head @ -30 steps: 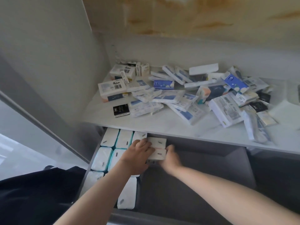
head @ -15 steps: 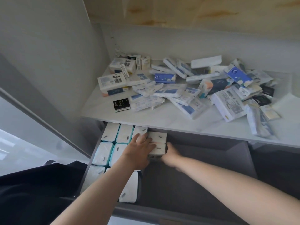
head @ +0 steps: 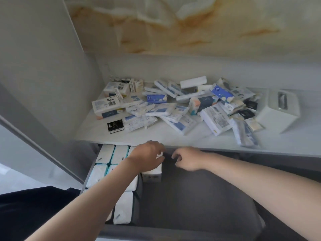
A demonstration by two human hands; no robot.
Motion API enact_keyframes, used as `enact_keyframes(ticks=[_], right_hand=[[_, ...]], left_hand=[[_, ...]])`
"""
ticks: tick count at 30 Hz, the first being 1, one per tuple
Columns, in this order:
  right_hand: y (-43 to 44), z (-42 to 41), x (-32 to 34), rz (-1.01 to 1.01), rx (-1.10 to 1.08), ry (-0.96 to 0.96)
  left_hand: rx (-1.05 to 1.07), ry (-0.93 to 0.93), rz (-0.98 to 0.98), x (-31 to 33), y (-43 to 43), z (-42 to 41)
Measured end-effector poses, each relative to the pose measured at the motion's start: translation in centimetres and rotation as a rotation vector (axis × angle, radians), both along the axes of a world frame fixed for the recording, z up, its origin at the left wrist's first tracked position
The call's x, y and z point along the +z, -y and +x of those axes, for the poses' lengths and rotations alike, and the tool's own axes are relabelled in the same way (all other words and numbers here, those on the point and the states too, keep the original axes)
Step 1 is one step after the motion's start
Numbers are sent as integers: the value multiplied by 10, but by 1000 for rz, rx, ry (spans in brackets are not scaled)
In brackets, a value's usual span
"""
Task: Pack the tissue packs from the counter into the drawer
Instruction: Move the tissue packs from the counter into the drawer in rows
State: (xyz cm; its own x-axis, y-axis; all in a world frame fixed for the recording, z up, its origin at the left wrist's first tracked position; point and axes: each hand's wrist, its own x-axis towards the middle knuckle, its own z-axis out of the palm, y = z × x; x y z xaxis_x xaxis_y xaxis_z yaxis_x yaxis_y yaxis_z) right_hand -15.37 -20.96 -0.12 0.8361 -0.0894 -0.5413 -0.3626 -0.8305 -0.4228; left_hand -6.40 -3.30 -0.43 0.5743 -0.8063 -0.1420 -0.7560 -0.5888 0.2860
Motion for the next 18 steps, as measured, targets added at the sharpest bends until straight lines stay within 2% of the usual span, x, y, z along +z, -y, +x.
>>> enact_keyframes(ticks=[4, 9, 13, 16, 18], right_hand=[[47, -6, 51, -53, -49, 186], [123, -12, 71, -190, -206, 312], [165, 2, 65, -346, -319, 296], [178, 16, 51, -470, -245, 203], [182, 27, 42, -511, -167, 224]], left_hand=[[53, -14, -118, 33, 41, -2], [64, 31, -203, 63, 106, 4], [107, 111, -208, 72, 156, 20], [112, 175, -158, 70, 186, 36], [113, 196, -119, 65, 202, 48]])
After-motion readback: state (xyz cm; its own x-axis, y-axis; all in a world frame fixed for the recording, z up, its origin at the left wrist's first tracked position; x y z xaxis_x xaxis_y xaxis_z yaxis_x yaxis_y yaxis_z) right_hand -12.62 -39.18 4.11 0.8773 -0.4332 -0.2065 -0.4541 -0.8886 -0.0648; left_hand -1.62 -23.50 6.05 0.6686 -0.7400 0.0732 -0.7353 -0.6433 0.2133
